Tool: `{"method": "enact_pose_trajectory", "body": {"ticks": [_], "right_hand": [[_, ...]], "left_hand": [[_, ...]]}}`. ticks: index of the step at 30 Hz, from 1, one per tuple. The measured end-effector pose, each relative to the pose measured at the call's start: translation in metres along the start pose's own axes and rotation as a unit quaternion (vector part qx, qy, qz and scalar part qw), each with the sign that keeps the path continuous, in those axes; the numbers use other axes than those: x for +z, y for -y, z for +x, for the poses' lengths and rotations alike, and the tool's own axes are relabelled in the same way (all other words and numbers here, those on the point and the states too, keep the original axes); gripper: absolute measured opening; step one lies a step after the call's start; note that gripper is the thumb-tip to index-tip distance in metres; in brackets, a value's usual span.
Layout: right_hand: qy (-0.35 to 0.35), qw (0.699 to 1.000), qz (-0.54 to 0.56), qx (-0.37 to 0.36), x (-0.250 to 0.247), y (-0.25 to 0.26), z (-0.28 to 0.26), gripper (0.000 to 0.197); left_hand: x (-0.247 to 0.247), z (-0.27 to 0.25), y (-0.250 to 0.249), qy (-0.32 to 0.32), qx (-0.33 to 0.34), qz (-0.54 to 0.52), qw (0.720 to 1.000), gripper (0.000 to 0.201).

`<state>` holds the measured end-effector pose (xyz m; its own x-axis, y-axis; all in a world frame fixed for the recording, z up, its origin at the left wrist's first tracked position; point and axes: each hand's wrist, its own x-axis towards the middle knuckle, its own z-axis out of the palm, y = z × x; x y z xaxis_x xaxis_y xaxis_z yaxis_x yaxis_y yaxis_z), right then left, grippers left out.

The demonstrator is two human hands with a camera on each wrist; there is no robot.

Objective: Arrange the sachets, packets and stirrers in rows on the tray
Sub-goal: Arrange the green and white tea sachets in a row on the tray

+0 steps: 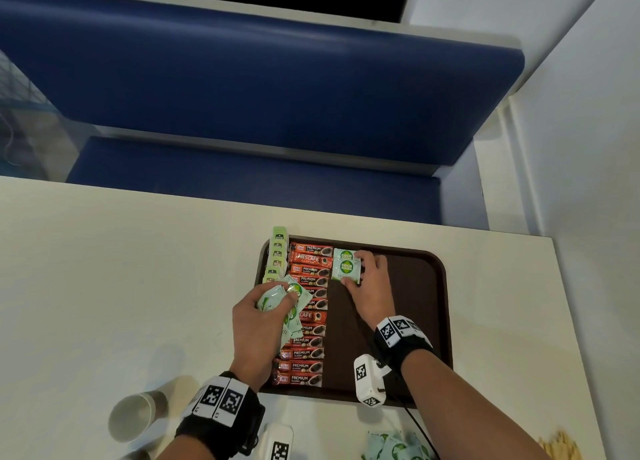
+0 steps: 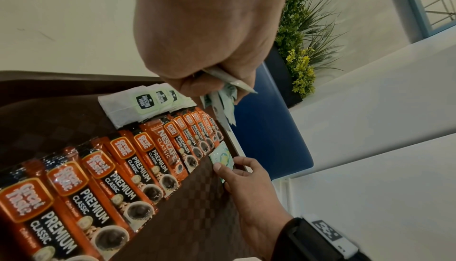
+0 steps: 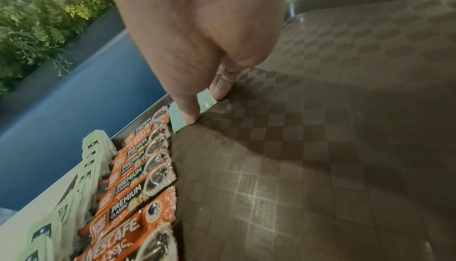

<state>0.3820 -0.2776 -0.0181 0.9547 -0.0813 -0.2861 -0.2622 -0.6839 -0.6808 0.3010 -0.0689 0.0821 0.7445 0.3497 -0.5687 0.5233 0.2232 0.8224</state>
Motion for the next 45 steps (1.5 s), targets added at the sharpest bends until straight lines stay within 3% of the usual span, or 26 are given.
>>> {"method": "enact_pose_trajectory", "body": {"ticks": [9,13,15,17,18,21,25,27,30,33,35,39,45], "right_hand": [[-0.008,1.0,0.027,0.013,-0.005,0.005,-0.004,0.061],[-0.035,0.994,0.1,0.033,-0.02,0.028,-0.024,0.044],[0.056,0.969,0.228,0.073,-0.033,0.046,-0.041,0.036],[0.166,0.916,0.352,0.102,-0.046,0.057,-0.057,0.032],[0.184,0.903,0.375,0.097,-0.05,0.059,-0.062,0.027],[0.136,0.906,0.391,0.092,-0.058,0.055,-0.065,0.016],[0.089,0.89,0.431,0.122,-0.065,0.044,-0.059,0.02],[0.076,0.921,0.368,0.106,-0.066,0.041,-0.056,0.021],[0.065,0.987,0.149,-0.019,-0.065,0.035,-0.053,0.051],[0.101,0.981,-0.036,-0.16,-0.068,0.035,-0.048,0.068],[0.108,0.968,-0.109,-0.2,-0.071,0.038,-0.045,0.068],[0.102,0.963,-0.138,-0.209,-0.072,0.041,-0.039,0.063],[0.103,0.974,-0.087,-0.18,-0.067,0.035,-0.035,0.056]], "left_hand": [[0.003,0.0,-0.001,0.011,0.005,-0.008,1.0,0.018],[0.012,0.0,-0.007,0.047,0.003,-0.001,0.999,0.021],[0.018,0.0,-0.012,0.081,0.012,0.011,0.997,0.025],[0.025,-0.003,-0.018,0.121,0.033,0.014,0.992,0.029],[0.029,-0.004,-0.021,0.14,0.039,0.009,0.989,0.031],[0.036,-0.004,-0.024,0.178,0.051,0.016,0.983,0.032],[0.039,-0.002,-0.019,0.197,0.042,0.042,0.979,0.036],[0.039,-0.003,-0.016,0.2,0.018,0.032,0.979,0.036],[0.038,-0.001,-0.012,0.2,0.004,0.044,0.979,0.035],[0.035,0.002,-0.009,0.203,-0.004,0.061,0.977,0.033],[0.035,0.004,-0.009,0.207,-0.016,0.06,0.976,0.033],[0.035,0.006,-0.01,0.209,-0.027,0.052,0.976,0.032],[0.034,0.008,-0.009,0.206,-0.041,0.041,0.977,0.034]]}}
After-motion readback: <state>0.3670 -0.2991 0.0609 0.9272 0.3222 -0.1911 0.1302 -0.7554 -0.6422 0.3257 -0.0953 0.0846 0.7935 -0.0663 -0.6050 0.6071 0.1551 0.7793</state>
